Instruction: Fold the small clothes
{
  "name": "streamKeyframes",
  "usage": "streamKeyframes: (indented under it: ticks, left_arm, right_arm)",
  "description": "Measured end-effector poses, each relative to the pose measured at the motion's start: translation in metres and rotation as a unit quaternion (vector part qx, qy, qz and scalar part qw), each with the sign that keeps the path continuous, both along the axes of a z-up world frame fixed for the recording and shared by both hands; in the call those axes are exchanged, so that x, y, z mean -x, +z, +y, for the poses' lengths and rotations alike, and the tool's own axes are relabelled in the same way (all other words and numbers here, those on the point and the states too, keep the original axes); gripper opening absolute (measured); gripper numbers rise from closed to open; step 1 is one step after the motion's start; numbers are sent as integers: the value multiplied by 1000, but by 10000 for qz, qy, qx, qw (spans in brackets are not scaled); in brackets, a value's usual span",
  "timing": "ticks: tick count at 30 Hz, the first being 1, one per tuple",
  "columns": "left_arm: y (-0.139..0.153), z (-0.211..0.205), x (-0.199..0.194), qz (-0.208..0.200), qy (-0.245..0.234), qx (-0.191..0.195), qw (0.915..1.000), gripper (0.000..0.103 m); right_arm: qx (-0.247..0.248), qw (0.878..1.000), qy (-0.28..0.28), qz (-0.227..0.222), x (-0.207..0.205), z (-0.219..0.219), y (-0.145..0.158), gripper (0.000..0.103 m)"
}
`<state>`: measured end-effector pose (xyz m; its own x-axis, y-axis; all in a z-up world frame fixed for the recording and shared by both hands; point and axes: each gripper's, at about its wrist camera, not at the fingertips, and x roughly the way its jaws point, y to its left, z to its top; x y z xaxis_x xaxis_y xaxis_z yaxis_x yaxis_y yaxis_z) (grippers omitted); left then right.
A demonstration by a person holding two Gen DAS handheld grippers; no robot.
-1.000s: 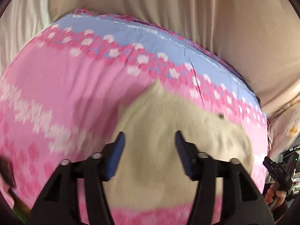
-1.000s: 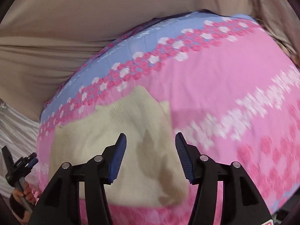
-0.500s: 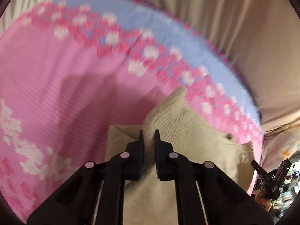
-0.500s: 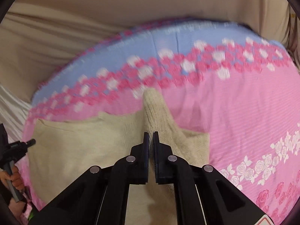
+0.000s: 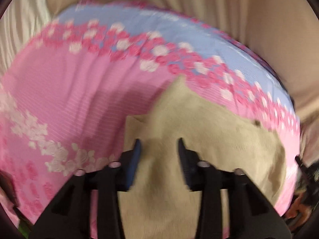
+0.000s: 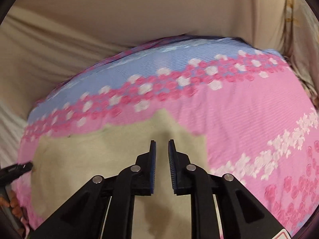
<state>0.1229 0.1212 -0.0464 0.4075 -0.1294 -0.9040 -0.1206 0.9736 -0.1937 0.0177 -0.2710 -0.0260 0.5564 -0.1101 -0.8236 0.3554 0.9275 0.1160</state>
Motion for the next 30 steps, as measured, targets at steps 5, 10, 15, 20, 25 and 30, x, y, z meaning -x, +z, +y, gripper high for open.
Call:
streamKeyframes:
  ticks: [5,10,15,20,25,30]
  left_arm:
    - [-10,-39,14,228,-549,-311,9978,46]
    - [-16,-55,24,329,-631,-366,9968,46]
    - [-27,-60,27,530,-578,-418,9960,51]
    - [-31,-61,31,557,-579,-515,9954,55]
    - [-42,-63,36,703,-571,-584,9942,59]
    - [-52,-61,39,759,-578,-675,9931,61]
  right_arm:
    - [-261,9936,-51,1102,-1,1,-80,4]
    - [-252,9984,-94,506,12,6,-38,4]
    - [-356,9932,-325,1057,16,-6,-78,2]
    - [-593,9966,-160,553,25,11,-43,8]
    - [-743,9950,217,633,8,36,-50,10]
    - [-316,9930,510,1013,-24,48,-79,7]
